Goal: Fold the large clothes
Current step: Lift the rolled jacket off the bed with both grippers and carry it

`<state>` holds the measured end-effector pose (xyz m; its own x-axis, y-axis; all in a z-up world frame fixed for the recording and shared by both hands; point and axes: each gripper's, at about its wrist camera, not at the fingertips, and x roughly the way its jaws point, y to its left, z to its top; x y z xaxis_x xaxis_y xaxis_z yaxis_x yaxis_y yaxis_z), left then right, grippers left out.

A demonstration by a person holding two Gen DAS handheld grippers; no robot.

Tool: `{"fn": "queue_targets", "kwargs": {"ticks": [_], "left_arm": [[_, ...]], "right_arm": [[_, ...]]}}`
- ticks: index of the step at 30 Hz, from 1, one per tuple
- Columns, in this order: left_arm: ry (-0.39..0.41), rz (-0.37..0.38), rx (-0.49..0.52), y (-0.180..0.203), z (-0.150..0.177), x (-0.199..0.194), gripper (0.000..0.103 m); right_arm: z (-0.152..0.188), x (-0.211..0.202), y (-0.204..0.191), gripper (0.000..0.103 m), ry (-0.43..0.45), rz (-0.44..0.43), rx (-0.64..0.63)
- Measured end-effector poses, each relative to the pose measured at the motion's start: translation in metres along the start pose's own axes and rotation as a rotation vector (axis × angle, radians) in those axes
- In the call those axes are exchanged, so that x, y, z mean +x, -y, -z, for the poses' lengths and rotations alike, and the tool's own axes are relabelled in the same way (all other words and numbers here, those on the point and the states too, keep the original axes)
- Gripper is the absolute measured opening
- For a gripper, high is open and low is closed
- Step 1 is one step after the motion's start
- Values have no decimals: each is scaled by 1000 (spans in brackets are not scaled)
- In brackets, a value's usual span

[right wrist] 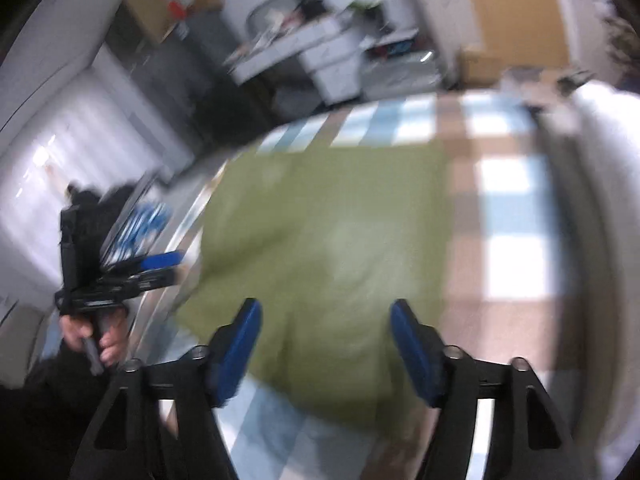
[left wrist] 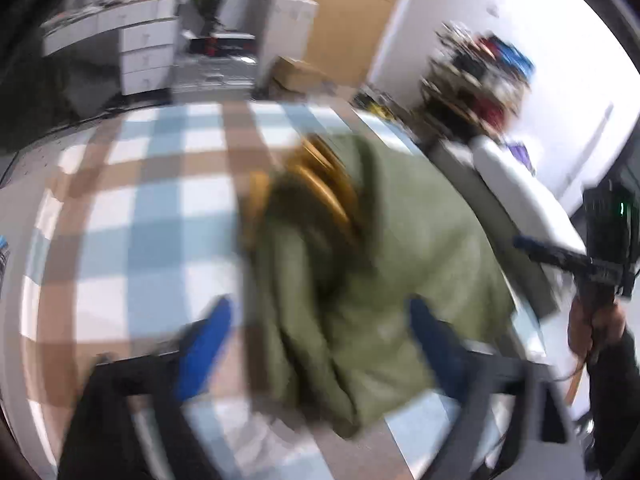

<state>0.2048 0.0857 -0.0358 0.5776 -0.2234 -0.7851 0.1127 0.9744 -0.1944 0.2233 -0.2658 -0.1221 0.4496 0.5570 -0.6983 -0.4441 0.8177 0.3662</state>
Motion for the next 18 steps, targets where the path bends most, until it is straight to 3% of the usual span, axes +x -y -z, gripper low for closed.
{"fn": "queue_targets", "kwargs": {"ticks": [2, 6, 8, 13, 15, 16, 18], "left_arm": [[-51, 73, -61, -16, -19, 13, 100], [-269, 234, -182, -30, -29, 59, 100], [-306, 261, -205, -33, -32, 74, 100], [-393, 399, -278, -39, -32, 94, 100], [-425, 448, -263, -32, -29, 100, 84], [-424, 442, -246, -28, -24, 90, 83], [-424, 412, -221, -21, -24, 91, 68]], "right_arm": [[-12, 5, 19, 82, -5, 7, 69], [-22, 44, 51, 82, -121, -14, 197], [-23, 61, 57, 81, -167, -53, 232], [-23, 73, 63, 85, -159, -132, 263], [-20, 78, 64, 84, -166, -155, 275], [-18, 79, 64, 84, -163, -166, 283], [-16, 78, 64, 80, -156, -175, 281]]}}
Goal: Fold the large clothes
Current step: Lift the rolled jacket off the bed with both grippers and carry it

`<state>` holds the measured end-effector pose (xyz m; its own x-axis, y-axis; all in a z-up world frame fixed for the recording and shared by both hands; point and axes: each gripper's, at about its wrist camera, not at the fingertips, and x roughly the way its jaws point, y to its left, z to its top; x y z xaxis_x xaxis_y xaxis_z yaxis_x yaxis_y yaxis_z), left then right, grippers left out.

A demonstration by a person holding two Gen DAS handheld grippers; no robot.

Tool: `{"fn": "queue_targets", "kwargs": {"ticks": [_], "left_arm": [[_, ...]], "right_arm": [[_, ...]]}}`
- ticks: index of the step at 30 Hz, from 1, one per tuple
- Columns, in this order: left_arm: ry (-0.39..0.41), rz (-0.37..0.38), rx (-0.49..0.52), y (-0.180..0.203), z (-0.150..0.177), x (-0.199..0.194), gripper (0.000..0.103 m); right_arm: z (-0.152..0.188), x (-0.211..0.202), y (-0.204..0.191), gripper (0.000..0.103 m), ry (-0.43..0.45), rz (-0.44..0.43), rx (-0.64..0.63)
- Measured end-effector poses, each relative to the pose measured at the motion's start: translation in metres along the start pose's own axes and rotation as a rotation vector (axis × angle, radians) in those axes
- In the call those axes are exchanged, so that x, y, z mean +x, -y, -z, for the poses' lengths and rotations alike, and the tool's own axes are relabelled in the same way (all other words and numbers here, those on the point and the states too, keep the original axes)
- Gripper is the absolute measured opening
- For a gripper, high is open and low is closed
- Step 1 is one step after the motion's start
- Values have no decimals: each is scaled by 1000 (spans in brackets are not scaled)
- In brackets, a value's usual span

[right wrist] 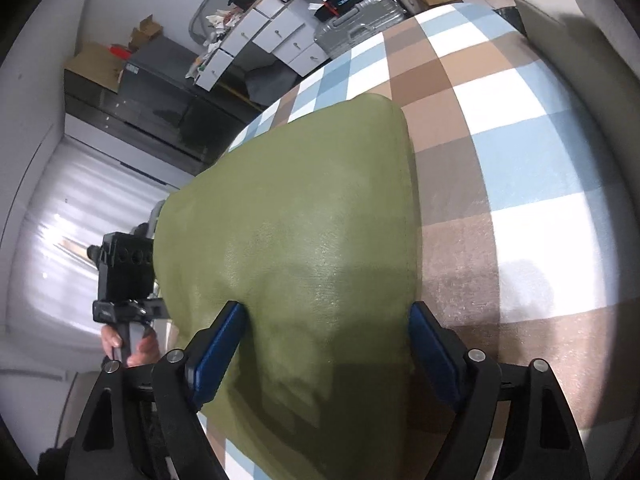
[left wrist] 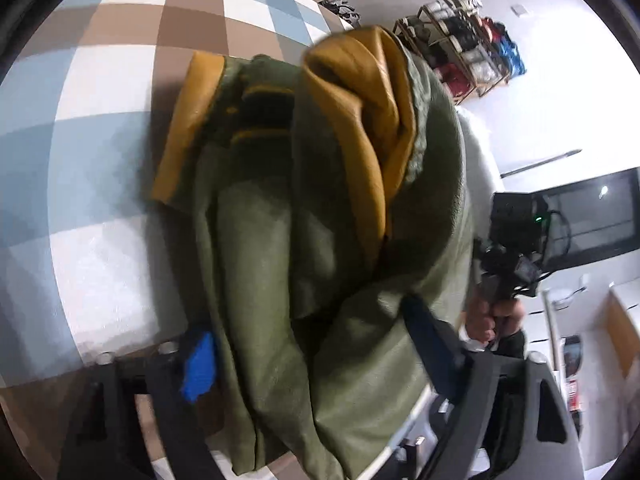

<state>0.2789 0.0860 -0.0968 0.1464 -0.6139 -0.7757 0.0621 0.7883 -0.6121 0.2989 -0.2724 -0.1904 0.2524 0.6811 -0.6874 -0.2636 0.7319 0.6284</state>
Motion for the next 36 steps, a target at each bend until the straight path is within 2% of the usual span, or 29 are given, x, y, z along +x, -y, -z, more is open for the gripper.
{"fn": "queue_targets", "kwargs": {"ticks": [1, 3, 5, 10, 11, 14, 16, 18, 20, 24, 28, 33, 36], "left_arm": [[1, 3, -1, 2, 2, -1, 65], [4, 0, 8, 7, 2, -7, 54], [3, -20, 25, 15, 6, -13, 49], [-26, -49, 47, 24, 17, -16, 48], [-36, -52, 41, 21, 18, -14, 52], [-47, -77, 28, 8, 3, -5, 67], [-58, -87, 32, 10, -3, 2, 68], [-50, -82, 55, 13, -5, 5, 63], [-37, -54, 53, 13, -6, 5, 55], [9, -22, 75, 27, 6, -13, 39], [39, -49, 143, 51, 20, -36, 37], [83, -52, 181, 73, 42, -68, 37], [89, -92, 193, 75, 47, -81, 37]], "right_arm": [[1, -1, -2, 77, 5, 1, -6], [3, -6, -5, 73, 17, 7, -12], [5, -9, -11, 67, 24, 19, -37], [32, -16, -21, 64, -10, -25, -71], [36, -16, -21, 64, -22, -40, -75], [41, -10, -15, 73, -32, -64, -71], [36, 3, -8, 86, -42, -83, -31], [31, 12, -5, 88, -46, -104, -5], [29, 12, -6, 85, -34, -115, 10], [35, 1, -9, 64, 9, -135, 9], [44, -13, -29, 56, 29, -192, -38], [58, -24, -48, 55, 77, -283, -55], [54, -19, -64, 55, 80, -285, -77]]}}
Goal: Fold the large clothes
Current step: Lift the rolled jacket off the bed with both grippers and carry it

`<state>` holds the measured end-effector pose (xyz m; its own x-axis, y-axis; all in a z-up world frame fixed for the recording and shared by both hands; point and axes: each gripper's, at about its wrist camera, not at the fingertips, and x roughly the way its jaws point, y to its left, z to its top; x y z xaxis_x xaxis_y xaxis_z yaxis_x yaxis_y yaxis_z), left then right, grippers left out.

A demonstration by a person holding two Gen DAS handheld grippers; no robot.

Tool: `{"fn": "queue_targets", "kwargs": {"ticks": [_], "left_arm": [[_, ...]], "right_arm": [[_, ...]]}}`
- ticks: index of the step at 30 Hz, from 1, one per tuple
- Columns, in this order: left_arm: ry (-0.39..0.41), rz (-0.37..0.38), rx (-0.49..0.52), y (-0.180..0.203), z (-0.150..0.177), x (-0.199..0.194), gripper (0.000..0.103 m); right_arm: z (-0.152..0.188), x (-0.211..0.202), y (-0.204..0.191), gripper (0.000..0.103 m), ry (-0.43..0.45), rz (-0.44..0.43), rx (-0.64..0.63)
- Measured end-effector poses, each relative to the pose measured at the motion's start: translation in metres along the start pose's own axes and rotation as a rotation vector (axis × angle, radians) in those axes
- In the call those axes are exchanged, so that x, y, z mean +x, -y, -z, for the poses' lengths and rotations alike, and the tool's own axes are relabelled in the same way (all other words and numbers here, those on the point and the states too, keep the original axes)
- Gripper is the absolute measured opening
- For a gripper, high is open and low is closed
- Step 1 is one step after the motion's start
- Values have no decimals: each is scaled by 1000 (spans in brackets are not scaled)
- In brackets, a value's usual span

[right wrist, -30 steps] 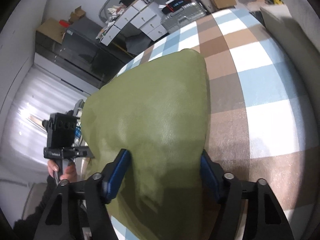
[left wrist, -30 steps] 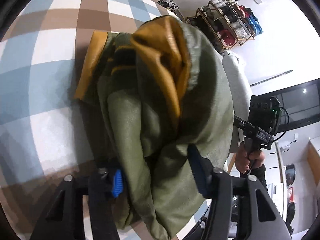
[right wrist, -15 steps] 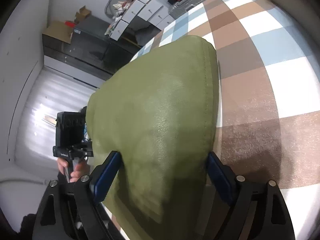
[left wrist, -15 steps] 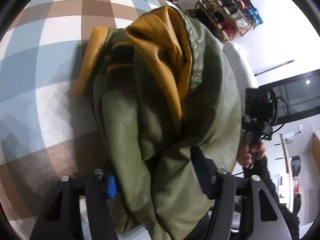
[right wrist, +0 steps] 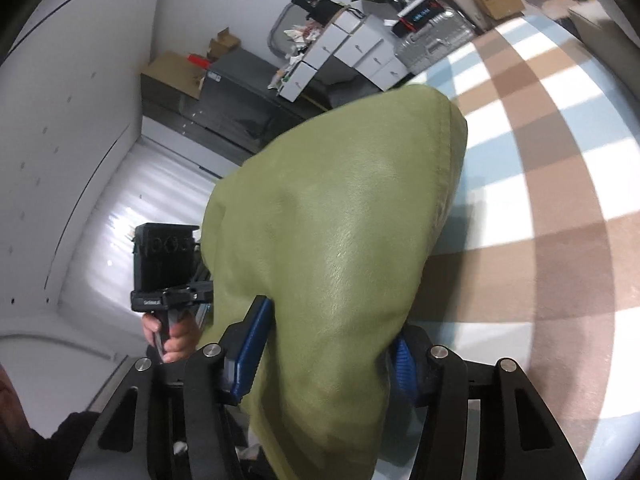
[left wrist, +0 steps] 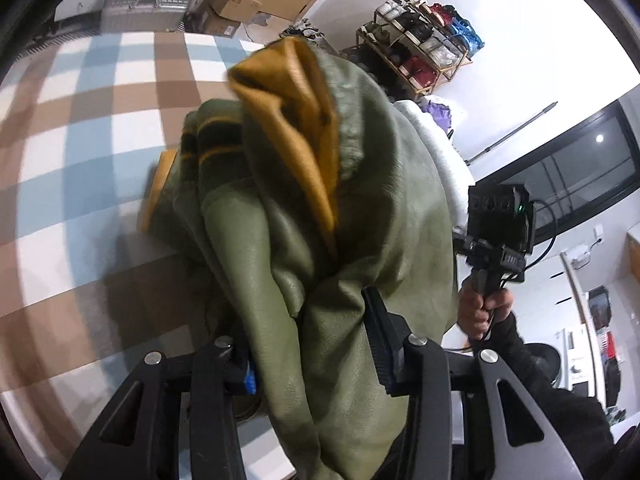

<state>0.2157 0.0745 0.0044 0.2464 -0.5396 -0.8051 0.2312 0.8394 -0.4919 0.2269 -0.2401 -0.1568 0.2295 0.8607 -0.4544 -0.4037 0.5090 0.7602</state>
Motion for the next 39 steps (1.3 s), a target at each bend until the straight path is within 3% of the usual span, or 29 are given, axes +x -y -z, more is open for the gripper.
{"fn": "queue_targets", "kwargs": {"ticks": [4, 12, 18, 23, 25, 28, 30, 31, 34, 36, 39], "left_arm": [[34, -23, -32, -7, -6, -15, 37], [142, -83, -51, -15, 2, -82, 38], [205, -142, -45, -32, 22, -116, 38], [176, -117, -93, -59, 35, -78, 38], [135, -89, -117, -71, 38, -54, 38], [73, -88, -121, -80, 41, 1, 38], [29, -122, -103, -81, 40, 31, 47], [25, -144, -96, -83, 40, 41, 49], [32, -113, -162, -93, 37, 41, 59], [28, -134, -213, -101, 39, 36, 78], [26, -195, -207, -104, 44, 37, 90]], "right_arm": [[-16, 19, -16, 55, -15, -21, -21], [-64, 73, -82, 55, -19, -98, -114], [-84, 120, -121, 55, -46, -152, -153], [-59, 147, -101, 55, -75, -145, -111], [-47, 148, -79, 55, -91, -99, -83], [-29, 151, -45, 54, -127, 39, -43], [-16, 154, -19, 55, -183, 163, -26], [-11, 153, -10, 55, -196, 178, -13], [-7, 145, -4, 58, -208, 181, -23], [-9, 144, -9, 58, -220, 208, -71], [-8, 148, -11, 76, -238, 211, -98]]}}
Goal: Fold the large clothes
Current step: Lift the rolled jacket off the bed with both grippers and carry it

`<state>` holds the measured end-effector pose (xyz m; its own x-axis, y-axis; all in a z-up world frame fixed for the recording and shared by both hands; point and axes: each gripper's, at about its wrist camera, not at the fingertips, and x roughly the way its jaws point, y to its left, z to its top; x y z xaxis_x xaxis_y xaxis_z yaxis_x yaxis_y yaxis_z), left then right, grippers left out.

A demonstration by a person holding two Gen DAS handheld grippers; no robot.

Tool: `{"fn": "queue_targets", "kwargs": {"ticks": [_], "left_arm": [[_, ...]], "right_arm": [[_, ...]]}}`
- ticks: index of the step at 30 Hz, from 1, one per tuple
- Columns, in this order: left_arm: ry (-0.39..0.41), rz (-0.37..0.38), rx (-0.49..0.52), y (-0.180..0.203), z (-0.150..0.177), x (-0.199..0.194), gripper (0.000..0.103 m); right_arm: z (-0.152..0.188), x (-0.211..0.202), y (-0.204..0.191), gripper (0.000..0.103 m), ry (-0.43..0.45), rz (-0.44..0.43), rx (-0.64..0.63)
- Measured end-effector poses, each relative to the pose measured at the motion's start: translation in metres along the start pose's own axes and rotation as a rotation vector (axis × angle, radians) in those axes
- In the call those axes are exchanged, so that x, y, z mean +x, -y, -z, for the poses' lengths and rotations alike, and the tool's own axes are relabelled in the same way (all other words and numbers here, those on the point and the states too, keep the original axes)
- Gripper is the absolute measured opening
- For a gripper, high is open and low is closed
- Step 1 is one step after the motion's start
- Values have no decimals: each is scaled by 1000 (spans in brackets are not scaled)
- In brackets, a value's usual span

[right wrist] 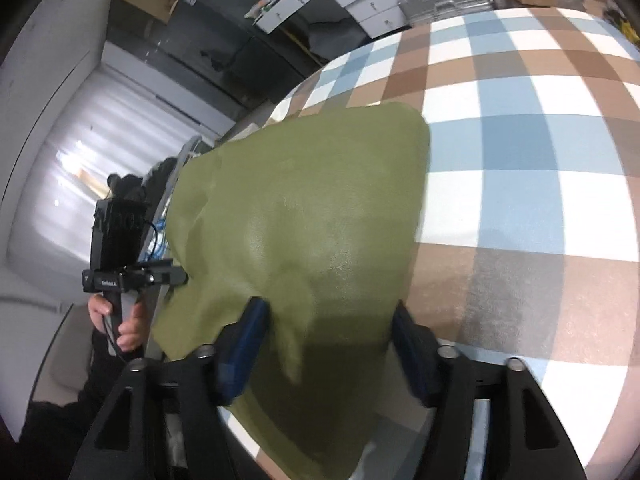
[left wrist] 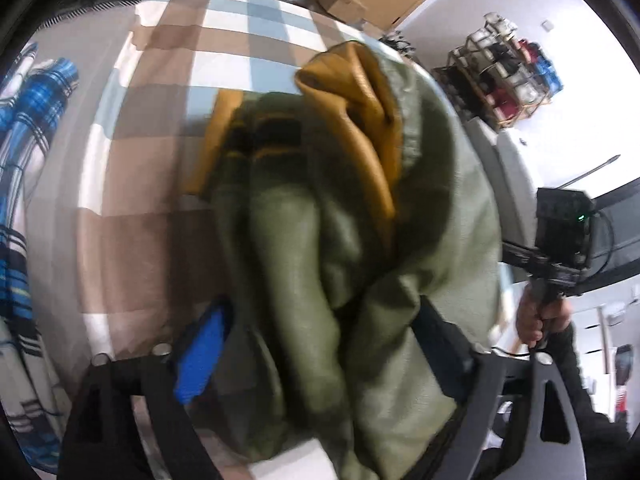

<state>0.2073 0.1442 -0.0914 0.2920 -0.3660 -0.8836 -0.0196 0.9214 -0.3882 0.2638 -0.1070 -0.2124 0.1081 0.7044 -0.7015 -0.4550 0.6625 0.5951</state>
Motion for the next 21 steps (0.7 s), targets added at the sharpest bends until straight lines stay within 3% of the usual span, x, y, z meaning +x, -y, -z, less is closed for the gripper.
{"fn": "queue_targets", "kwargs": {"ticks": [4, 7, 8, 9, 12, 18, 21], "left_arm": [[-30, 16, 4, -3, 2, 13, 92], [-69, 117, -41, -15, -1, 24, 89], [-76, 162, -74, -19, 0, 25, 80], [-69, 176, -69, -20, 2, 20, 66], [-14, 99, 24, 7, 5, -1, 46], [4, 119, 30, 35, -2, -21, 41], [54, 99, 43, 48, -4, -43, 37]], "right_arm": [[-9, 23, 6, 86, 1, -49, 24], [-3, 22, 8, 84, 14, -105, 53], [-2, 21, 8, 81, 20, -114, 52], [0, 19, 8, 74, 29, -117, 48], [6, 6, 7, 61, 57, -128, 57], [-1, -13, -9, 54, 134, -160, 48], [-9, -27, -22, 53, 166, -196, 31]]}}
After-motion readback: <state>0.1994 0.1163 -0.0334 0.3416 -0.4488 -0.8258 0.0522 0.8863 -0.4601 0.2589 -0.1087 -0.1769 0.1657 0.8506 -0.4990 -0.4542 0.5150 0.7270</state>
